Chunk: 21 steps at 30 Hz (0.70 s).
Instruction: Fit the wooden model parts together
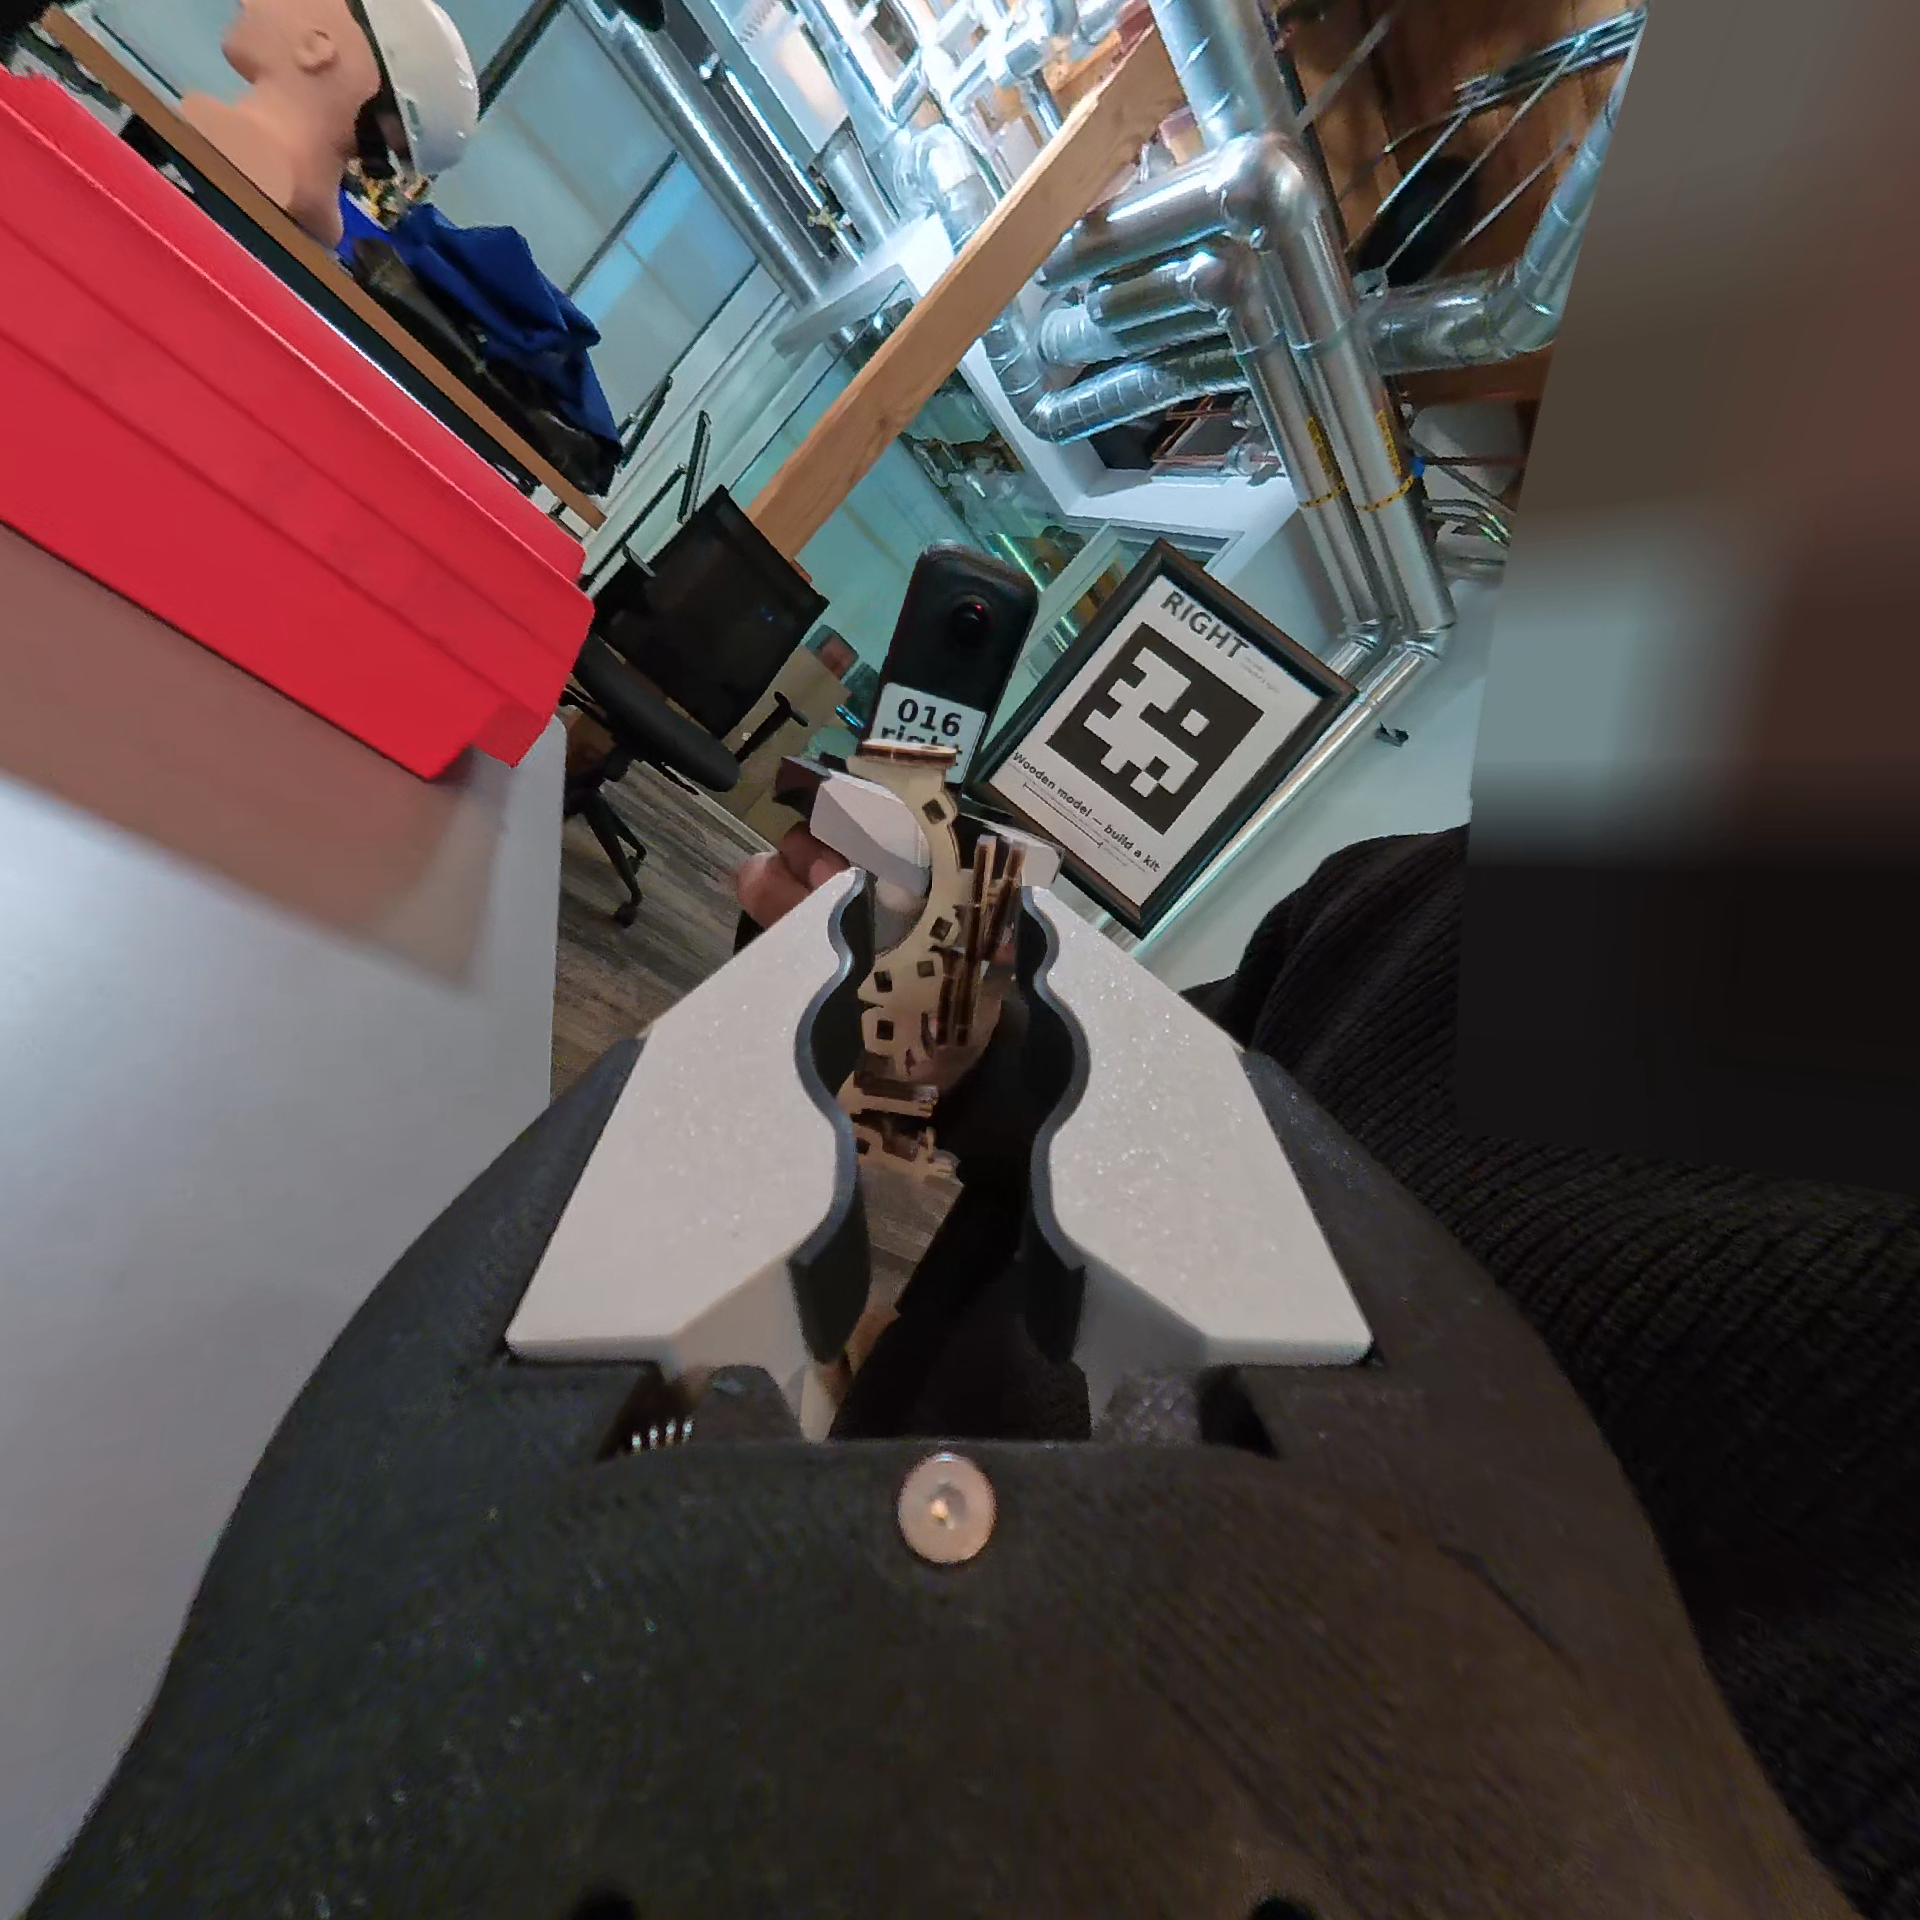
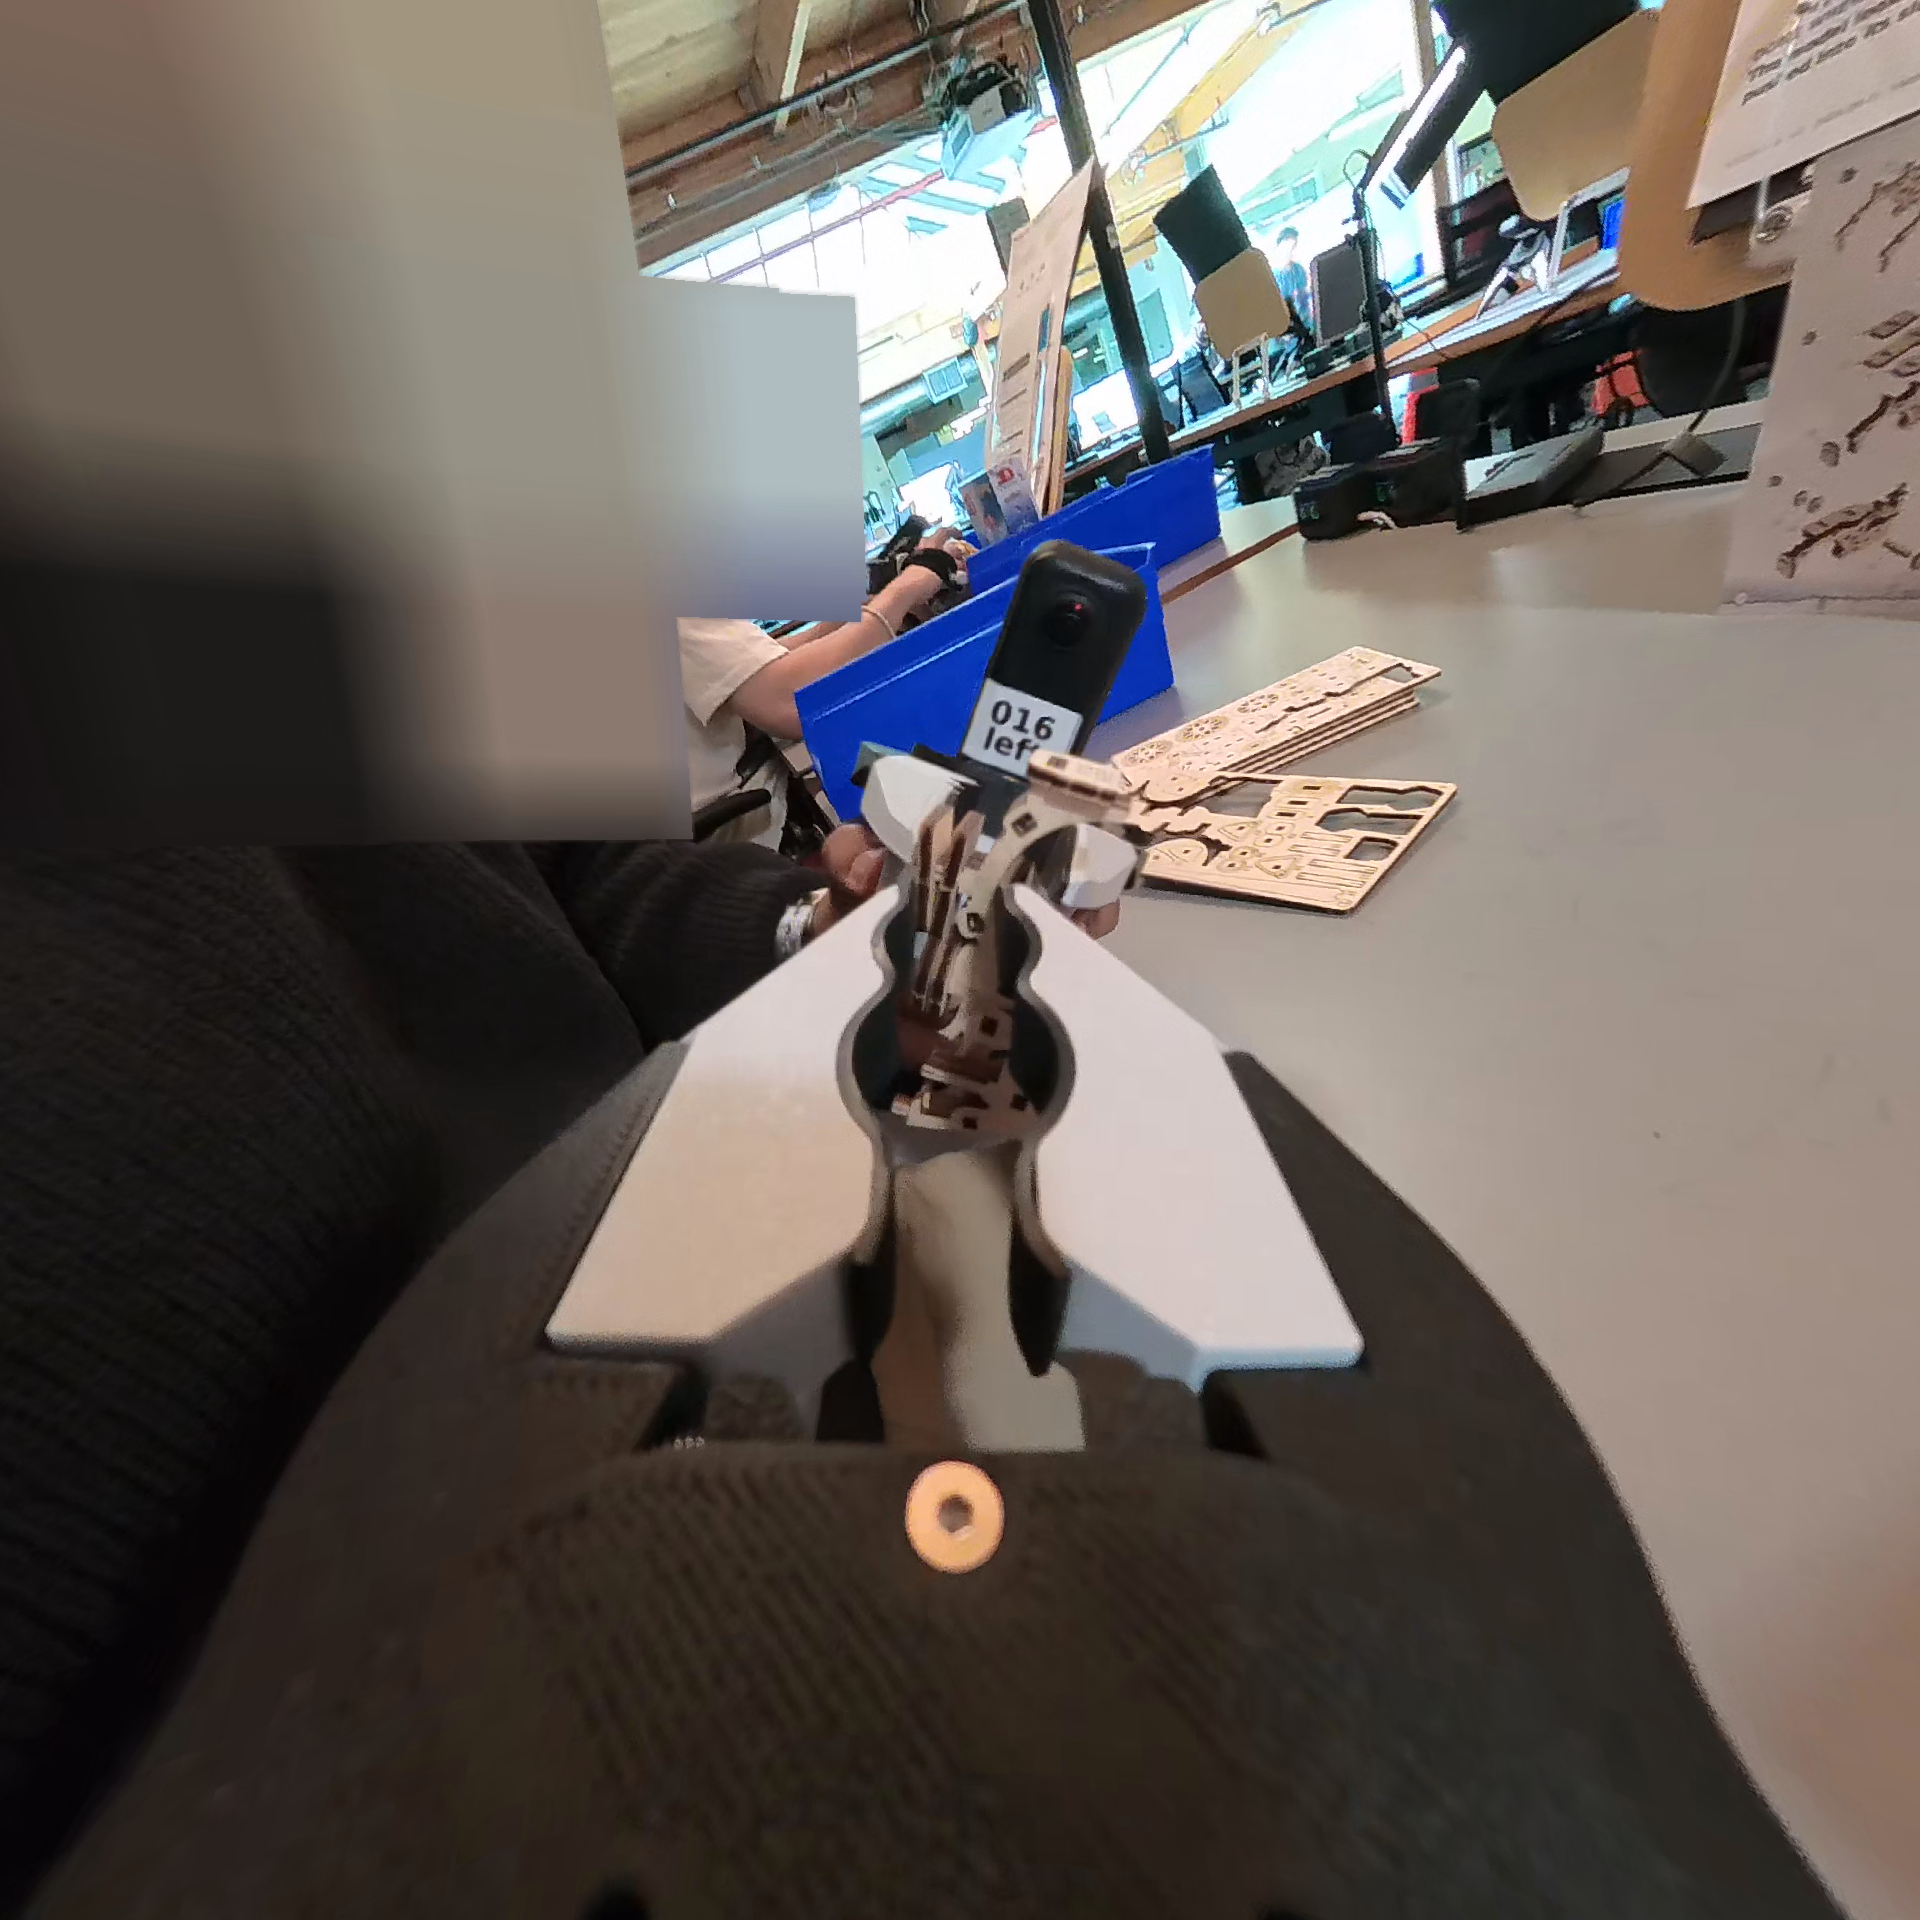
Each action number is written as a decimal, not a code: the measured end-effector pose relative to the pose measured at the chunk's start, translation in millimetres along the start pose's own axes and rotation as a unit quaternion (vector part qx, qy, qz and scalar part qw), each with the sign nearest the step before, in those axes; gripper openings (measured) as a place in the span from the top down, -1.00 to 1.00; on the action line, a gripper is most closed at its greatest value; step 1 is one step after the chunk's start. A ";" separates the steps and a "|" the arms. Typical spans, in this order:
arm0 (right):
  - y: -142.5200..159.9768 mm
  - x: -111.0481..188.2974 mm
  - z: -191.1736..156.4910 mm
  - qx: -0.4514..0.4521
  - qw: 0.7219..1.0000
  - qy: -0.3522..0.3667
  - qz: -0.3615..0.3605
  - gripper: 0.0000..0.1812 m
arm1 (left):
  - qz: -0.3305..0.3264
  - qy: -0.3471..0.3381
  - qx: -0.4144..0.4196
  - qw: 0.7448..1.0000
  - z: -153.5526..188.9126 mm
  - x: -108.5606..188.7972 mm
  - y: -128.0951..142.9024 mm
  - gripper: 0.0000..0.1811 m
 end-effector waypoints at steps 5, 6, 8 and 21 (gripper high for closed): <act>3.2 -4.1 0.0 -0.013 1.000 0.011 -0.013 0.85 | -0.009 0.038 0.023 0.999 2.2 1.3 1.0 0.83; 2.8 -3.7 0.8 -0.020 1.000 0.014 -0.012 0.85 | -0.006 0.039 0.024 0.999 1.8 1.3 0.7 0.84; 2.4 -3.0 1.0 -0.033 0.999 0.018 -0.010 0.85 | -0.004 0.044 0.030 0.999 1.0 1.3 0.5 0.85; 0.2 3.0 9.2 -0.092 0.996 0.016 0.016 0.76 | 0.013 0.021 0.021 0.999 -5.9 2.5 -3.7 0.85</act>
Point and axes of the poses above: each gripper's, where its closed fingertips meet, x back along the fingers, y out of its underside, z = x × y across the jaws, the point moved 2 cm from there along x, back along the fingers, and after that the axes turned 13 degrees about -z, right-handed, at the moved point
